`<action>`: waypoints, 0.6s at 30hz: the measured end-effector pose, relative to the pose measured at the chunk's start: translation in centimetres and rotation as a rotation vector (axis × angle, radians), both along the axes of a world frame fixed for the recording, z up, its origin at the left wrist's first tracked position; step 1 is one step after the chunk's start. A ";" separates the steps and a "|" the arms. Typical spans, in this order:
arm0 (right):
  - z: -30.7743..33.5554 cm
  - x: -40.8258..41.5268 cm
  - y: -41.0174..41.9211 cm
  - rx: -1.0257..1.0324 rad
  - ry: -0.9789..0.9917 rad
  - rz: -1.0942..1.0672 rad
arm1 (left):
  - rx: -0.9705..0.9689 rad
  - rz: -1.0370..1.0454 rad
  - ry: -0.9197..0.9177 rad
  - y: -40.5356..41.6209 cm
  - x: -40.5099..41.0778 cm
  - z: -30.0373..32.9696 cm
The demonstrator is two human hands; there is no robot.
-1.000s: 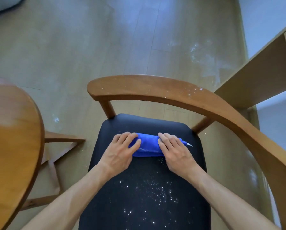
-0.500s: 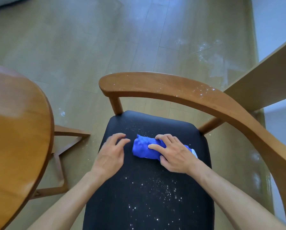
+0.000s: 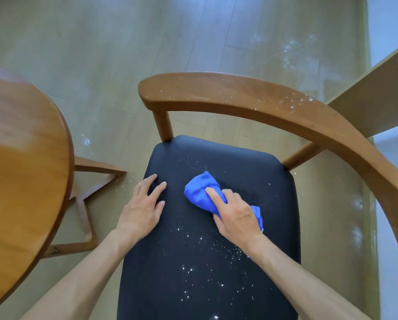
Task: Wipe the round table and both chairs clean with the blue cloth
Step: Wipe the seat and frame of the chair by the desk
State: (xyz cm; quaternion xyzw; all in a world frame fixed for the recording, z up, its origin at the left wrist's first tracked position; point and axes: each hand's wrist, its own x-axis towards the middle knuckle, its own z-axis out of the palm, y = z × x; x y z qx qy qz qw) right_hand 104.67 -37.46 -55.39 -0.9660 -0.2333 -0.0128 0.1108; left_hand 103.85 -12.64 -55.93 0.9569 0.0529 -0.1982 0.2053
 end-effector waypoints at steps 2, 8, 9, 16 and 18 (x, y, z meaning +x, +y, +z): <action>-0.3 -3.8 0.2 0.002 0.045 0.037 | 0.000 -0.009 0.008 0.1 -0.1 0.0; -0.6 -12.0 -1.6 0.012 0.028 0.393 | 0.010 -0.029 0.025 0.2 -0.3 0.1; -0.5 -10.8 -1.9 -0.006 -0.007 0.431 | 0.011 -0.026 0.022 0.2 -0.3 0.1; 0.7 5.7 -5.2 -0.080 -0.100 -0.169 | 0.029 -0.019 -0.005 0.0 -0.5 -0.4; 0.6 7.5 -5.2 -0.049 0.038 -0.407 | 0.029 -0.023 -0.019 -0.1 -0.6 -0.7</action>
